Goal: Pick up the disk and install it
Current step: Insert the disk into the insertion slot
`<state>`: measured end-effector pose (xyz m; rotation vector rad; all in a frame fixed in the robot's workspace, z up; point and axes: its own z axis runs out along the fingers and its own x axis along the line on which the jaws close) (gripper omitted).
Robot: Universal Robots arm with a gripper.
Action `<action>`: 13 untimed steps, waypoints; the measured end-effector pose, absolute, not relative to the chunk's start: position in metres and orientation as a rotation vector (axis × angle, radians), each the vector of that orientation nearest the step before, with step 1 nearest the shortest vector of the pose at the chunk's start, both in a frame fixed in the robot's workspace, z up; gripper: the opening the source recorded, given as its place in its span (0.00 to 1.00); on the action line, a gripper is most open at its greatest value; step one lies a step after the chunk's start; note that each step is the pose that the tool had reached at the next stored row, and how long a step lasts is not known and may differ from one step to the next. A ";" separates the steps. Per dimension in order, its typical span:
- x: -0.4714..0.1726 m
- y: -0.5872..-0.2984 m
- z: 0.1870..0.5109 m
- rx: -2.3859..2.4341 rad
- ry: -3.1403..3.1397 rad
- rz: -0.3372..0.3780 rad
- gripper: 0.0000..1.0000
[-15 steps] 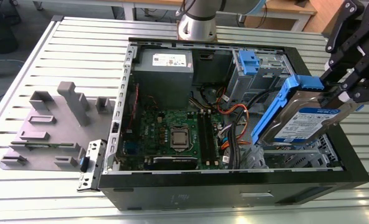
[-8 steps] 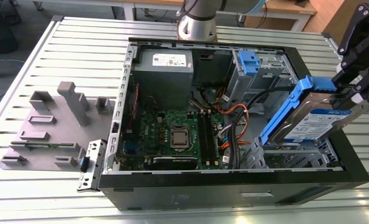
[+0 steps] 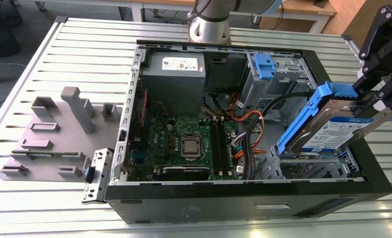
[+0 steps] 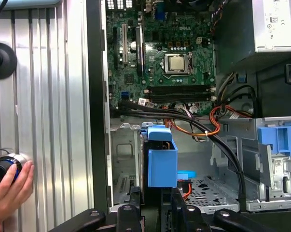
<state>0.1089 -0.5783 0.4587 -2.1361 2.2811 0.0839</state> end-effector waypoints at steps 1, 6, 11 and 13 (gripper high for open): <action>0.109 -0.578 0.458 -2.136 2.281 0.084 0.35; 0.109 -0.578 0.457 -2.136 2.281 0.084 0.35; 0.109 -0.578 0.456 -2.144 2.274 0.084 0.35; 0.109 -0.578 0.456 -2.149 2.269 0.084 0.35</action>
